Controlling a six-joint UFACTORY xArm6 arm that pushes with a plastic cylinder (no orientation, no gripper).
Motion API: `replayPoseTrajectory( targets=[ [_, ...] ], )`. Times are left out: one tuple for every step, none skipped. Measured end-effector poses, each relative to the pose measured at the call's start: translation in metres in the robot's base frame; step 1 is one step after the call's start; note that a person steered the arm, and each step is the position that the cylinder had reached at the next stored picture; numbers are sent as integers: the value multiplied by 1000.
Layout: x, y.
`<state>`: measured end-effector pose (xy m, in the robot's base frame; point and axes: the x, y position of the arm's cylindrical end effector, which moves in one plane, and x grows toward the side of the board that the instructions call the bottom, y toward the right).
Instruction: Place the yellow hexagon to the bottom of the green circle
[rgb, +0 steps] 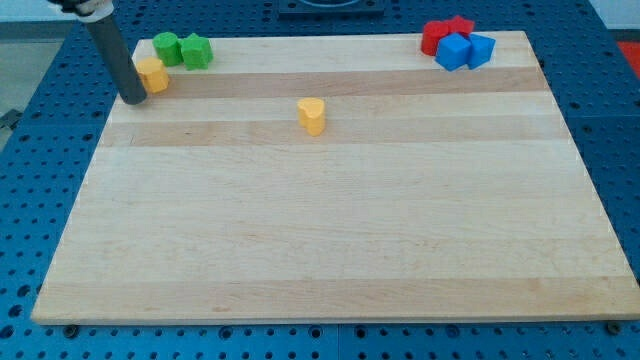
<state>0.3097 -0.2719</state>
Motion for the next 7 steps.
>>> replayPoseTrajectory(
  targets=[
    [-15, 2],
    [-23, 4],
    [-21, 4],
    [-20, 4],
    [-20, 8],
    [-20, 9],
    [-20, 9]
  ],
)
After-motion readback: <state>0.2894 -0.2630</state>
